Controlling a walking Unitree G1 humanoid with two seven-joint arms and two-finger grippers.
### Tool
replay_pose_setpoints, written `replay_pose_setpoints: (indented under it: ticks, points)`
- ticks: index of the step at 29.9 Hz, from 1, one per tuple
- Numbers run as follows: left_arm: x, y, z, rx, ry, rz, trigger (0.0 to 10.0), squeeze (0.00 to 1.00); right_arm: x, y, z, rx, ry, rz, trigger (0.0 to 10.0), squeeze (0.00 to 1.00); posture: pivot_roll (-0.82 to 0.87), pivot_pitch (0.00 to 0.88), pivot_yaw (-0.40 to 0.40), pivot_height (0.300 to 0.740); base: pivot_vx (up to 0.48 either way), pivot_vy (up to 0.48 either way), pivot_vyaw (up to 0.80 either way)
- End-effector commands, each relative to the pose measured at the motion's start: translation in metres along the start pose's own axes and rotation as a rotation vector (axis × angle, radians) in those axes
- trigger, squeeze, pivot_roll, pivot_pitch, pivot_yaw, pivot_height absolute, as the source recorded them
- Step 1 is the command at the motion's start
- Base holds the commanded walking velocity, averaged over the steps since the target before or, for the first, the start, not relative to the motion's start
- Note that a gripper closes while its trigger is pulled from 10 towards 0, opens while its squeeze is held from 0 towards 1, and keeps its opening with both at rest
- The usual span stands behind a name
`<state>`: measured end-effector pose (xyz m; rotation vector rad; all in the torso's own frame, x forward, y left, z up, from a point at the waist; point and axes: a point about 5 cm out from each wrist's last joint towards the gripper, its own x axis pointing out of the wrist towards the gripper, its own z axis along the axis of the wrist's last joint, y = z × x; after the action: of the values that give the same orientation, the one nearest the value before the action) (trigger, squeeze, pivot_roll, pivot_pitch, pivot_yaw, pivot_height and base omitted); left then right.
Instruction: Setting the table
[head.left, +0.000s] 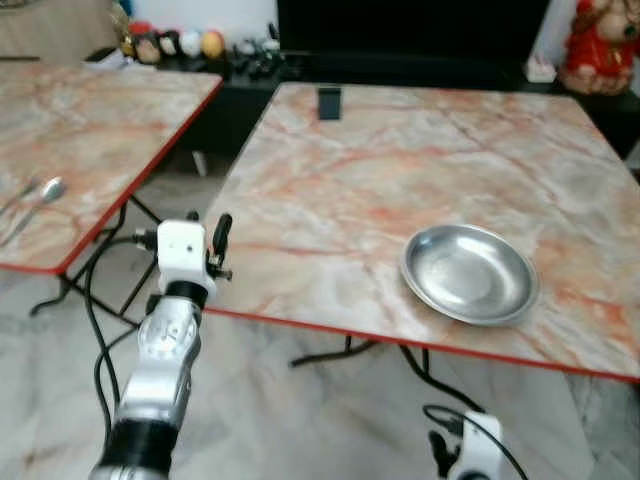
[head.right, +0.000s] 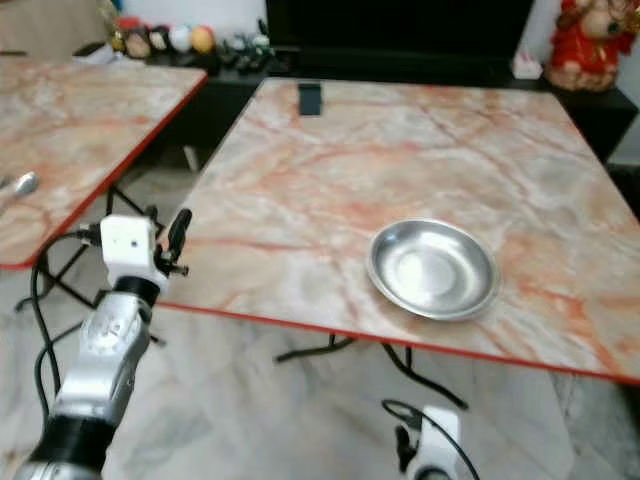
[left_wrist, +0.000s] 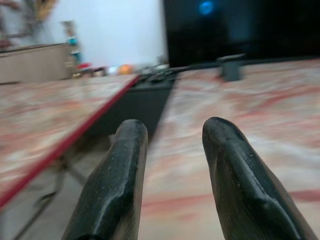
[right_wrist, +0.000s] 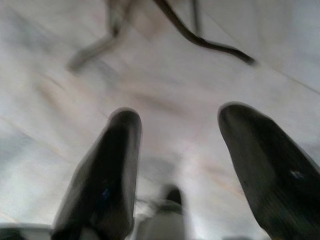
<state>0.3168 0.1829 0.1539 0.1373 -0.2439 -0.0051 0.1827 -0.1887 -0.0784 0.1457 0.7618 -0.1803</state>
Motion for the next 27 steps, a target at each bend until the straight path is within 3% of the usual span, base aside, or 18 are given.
replay_pose_setpoints:
  ticks: [1,6,19,27]
  points:
    - [0.003,-0.0048,0.006,-0.004,-0.019,-0.009,10.0,0.0,-0.0009,-0.0029,-0.0012,0.002,-0.001,-0.008,10.0,0.0,0.04,0.0,0.024,0.724,0.0,0.274,0.0]
    - [0.0026,-0.0044,0.0059,-0.003,-0.019,-0.007,10.0,0.0,-0.0008,-0.0024,-0.001,-0.016,0.0,-0.004,10.0,0.0,0.04,0.0,0.025,0.724,0.0,0.273,0.0]
    - [0.0037,-0.0054,0.0069,-0.007,-0.026,-0.003,10.0,0.0,0.0003,0.0001,0.0011,-0.022,-0.001,0.008,10.0,0.0,0.04,0.0,0.017,0.724,0.0,0.273,0.72]
    - [0.0031,-0.0029,0.0071,-0.005,-0.026,0.005,10.0,0.0,0.0001,-0.0005,0.0002,-0.02,0.004,0.004,10.0,0.0,0.05,0.0,0.014,0.724,0.0,0.274,0.0]
